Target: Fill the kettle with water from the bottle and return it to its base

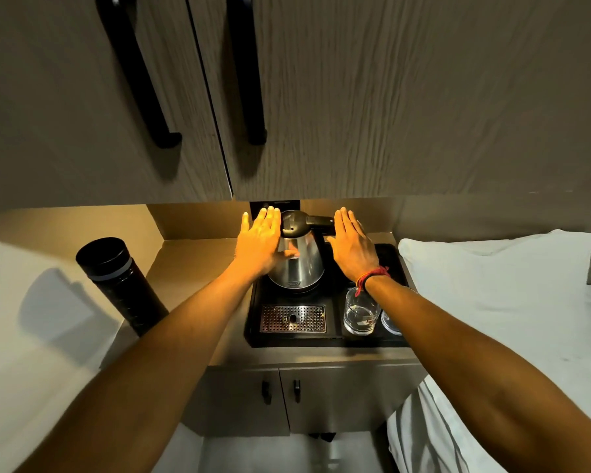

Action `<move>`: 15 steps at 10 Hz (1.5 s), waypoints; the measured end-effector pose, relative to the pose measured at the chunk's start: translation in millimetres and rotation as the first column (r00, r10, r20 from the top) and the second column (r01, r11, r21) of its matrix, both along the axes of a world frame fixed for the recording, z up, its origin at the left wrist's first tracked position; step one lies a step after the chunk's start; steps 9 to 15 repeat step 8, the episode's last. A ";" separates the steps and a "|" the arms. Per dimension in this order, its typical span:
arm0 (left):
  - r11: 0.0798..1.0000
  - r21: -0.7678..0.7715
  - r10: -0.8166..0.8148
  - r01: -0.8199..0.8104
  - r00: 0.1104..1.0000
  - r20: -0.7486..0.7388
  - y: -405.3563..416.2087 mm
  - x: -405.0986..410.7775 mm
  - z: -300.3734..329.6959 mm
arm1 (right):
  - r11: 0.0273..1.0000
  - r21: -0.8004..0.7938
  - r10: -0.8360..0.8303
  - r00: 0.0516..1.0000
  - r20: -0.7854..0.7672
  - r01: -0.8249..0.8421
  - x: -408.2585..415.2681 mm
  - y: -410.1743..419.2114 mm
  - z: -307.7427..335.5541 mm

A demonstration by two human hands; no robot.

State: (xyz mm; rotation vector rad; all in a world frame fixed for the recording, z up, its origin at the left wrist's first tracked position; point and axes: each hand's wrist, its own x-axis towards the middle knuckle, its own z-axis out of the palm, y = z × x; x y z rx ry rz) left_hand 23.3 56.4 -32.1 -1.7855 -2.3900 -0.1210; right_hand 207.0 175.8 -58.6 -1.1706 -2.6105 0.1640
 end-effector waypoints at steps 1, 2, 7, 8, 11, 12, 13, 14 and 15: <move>1.000 -0.021 0.003 -0.004 0.999 -0.037 -2.5 1.7 0.2 | 1.000 0.015 0.001 0.999 0.032 -0.001 -0.9 0.8 3.4; 0.999 -0.030 0.025 -0.028 0.996 -0.081 -3.1 12.2 -0.7 | 0.998 0.067 0.002 0.994 0.106 -0.009 0.9 0.3 3.7; 0.992 -0.120 0.014 -0.024 0.996 -0.086 -50.0 47.5 46.0 | 0.979 0.193 0.027 0.976 0.218 -0.070 18.5 -61.8 53.5; 1.000 0.000 -0.009 0.009 0.994 -0.105 -74.4 62.1 54.8 | 0.954 0.268 0.076 0.975 0.211 -0.133 29.0 -80.1 64.9; 1.000 0.000 -0.009 0.009 0.994 -0.105 -74.4 62.1 54.8 | 0.954 0.268 0.076 0.975 0.211 -0.133 29.0 -80.1 64.9; 1.000 0.000 -0.009 0.009 0.994 -0.105 -74.4 62.1 54.8 | 0.954 0.268 0.076 0.975 0.211 -0.133 29.0 -80.1 64.9; 1.000 0.000 -0.009 0.009 0.994 -0.105 -74.4 62.1 54.8 | 0.954 0.268 0.076 0.975 0.211 -0.133 29.0 -80.1 64.9; 1.000 0.000 -0.009 0.009 0.994 -0.105 -74.4 62.1 54.8 | 0.954 0.268 0.076 0.975 0.211 -0.133 29.0 -80.1 64.9; 1.000 0.000 -0.009 0.009 0.994 -0.105 -74.4 62.1 54.8 | 0.954 0.268 0.076 0.975 0.211 -0.133 29.0 -80.1 64.9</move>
